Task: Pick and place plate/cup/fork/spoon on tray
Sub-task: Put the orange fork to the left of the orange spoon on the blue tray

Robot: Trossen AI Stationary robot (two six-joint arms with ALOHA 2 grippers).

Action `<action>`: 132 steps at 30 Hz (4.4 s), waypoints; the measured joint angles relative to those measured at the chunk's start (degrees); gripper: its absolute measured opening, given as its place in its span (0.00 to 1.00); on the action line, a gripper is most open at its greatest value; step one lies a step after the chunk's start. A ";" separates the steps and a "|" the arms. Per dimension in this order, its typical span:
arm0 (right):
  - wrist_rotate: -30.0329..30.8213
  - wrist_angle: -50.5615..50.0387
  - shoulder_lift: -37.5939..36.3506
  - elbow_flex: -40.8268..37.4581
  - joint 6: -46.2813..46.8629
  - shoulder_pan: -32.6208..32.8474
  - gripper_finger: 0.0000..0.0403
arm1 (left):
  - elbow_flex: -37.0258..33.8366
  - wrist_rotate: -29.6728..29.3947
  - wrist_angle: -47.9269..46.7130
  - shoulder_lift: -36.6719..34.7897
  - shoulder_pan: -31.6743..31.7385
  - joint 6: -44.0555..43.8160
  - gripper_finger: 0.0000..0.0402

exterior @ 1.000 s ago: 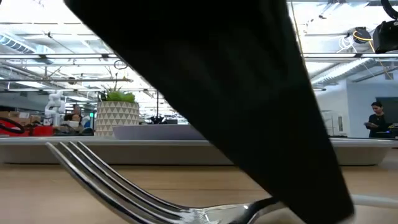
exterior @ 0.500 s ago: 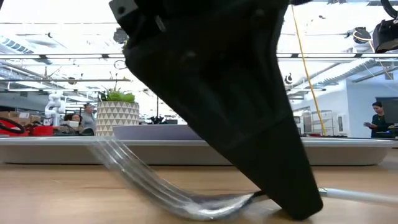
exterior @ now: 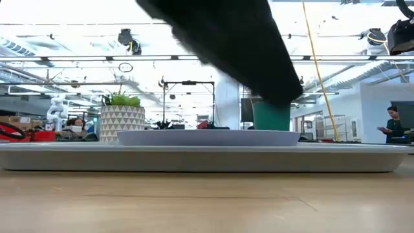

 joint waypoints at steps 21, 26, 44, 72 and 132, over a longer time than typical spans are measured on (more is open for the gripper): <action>3.47 0.81 -0.25 0.00 -9.64 0.01 0.36 | -0.02 -17.21 -36.06 -21.51 -0.18 22.88 0.02; 6.36 1.13 -0.24 0.00 -11.96 0.00 0.36 | -3.54 -17.84 -36.93 -25.98 0.08 26.53 0.02; 15.74 1.78 -0.24 0.00 -15.48 -3.09 0.36 | -46.95 1.08 -4.95 -61.75 5.49 39.29 0.02; -8.79 8.14 1.27 0.00 1.11 -14.97 0.36 | -58.31 27.94 -12.59 -67.64 26.41 69.93 0.02; 6.34 22.55 4.07 0.02 -39.04 -29.81 0.36 | -58.25 10.65 -5.13 -46.86 31.99 82.69 0.12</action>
